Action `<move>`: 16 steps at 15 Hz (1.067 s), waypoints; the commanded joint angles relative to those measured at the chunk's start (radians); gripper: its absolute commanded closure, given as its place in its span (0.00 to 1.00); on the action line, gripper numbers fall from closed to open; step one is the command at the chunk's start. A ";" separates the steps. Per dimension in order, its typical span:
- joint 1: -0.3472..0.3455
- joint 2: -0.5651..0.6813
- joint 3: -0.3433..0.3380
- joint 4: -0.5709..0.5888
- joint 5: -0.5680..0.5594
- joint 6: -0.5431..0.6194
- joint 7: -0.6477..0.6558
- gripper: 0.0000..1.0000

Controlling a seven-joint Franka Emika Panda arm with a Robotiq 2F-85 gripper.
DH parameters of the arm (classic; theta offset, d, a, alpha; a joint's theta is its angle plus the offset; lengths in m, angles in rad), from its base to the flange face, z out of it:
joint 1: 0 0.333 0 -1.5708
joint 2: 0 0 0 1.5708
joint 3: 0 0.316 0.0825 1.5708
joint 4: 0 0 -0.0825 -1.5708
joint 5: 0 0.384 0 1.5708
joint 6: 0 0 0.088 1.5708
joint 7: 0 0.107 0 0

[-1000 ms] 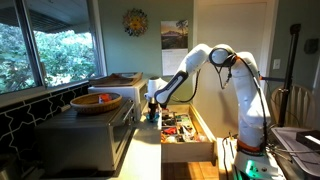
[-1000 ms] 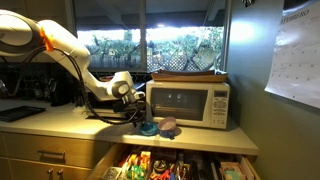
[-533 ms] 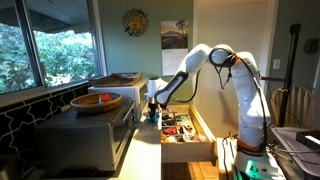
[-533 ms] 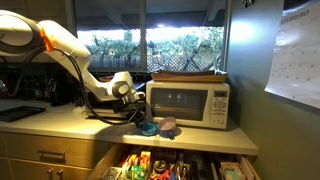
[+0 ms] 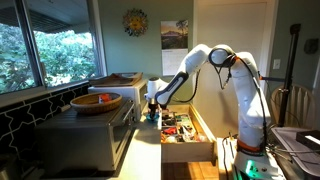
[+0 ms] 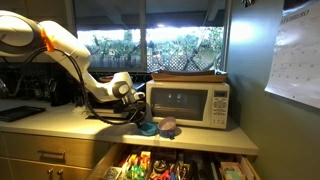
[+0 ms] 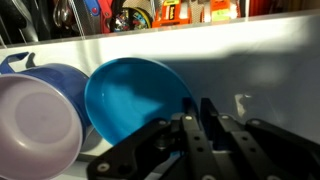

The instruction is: Move the blue bowl to the left

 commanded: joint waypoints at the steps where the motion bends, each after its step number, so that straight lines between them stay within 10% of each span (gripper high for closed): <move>1: 0.011 0.012 -0.013 0.011 -0.050 0.004 0.043 1.00; 16: 0.040 -0.001 -0.019 0.008 -0.154 -0.013 0.125 0.99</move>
